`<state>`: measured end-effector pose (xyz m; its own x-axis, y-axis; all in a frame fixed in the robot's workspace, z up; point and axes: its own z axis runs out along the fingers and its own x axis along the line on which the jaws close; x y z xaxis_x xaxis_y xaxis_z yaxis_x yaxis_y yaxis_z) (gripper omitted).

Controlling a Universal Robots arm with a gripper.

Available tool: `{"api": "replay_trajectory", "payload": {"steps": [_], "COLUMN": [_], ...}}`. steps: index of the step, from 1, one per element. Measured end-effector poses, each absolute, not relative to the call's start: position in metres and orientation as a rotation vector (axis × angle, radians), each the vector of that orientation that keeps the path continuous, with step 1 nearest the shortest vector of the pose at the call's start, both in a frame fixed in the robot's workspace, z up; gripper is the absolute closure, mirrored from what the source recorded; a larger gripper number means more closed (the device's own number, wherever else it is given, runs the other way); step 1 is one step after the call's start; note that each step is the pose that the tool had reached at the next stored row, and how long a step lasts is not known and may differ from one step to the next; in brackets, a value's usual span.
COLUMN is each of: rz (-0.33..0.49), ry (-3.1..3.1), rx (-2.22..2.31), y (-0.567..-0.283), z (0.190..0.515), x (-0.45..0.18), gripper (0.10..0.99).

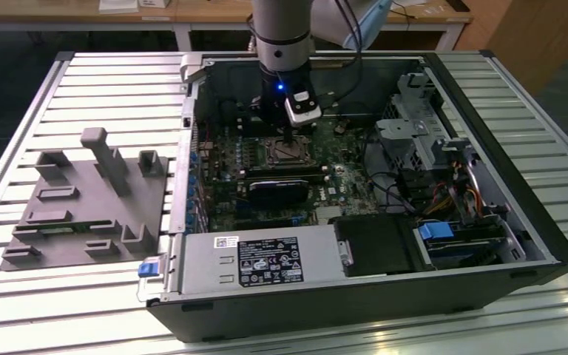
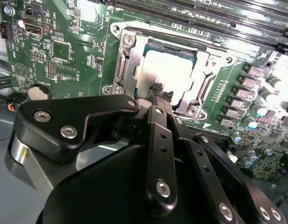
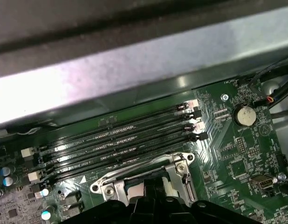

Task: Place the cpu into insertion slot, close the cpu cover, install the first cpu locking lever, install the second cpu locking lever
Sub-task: 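Install the first cpu locking lever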

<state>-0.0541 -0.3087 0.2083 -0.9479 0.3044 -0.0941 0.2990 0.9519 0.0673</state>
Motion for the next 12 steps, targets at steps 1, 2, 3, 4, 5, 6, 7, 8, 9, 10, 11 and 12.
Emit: {"api": "replay_trajectory", "payload": {"steps": [1,2,3,4,5,6,7,8,9,10,11,12], "rz": [0.078,0.07,0.063,0.06,0.058,0.055,0.051,0.046,0.04,0.032,0.022,0.011], "ry": [3.001,3.001,3.0,3.0,3.0,3.0,2.999,2.999,2.998,2.998,2.997,2.996], "rx": [0.465,0.464,0.464,0.464,0.463,0.463,0.463,0.463,0.462,0.462,0.461,0.46], "y": [-0.309,-0.309,-0.309,-0.309,-0.309,-0.309,-0.309,-0.309,-0.309,-0.309,-0.309,-0.309], "z": [0.208,0.209,0.21,0.211,0.213,0.214,0.216,0.216,0.217,0.218,0.219,0.22], "x": [-0.054,-0.054,-0.054,-0.054,-0.054,-0.054,-0.054,-0.054,-0.054,-0.054,-0.054,-0.054], "gripper": [0.98,0.98,0.98,0.98,0.98,0.98,0.98,0.98,0.98,0.98,0.98,0.98]}}
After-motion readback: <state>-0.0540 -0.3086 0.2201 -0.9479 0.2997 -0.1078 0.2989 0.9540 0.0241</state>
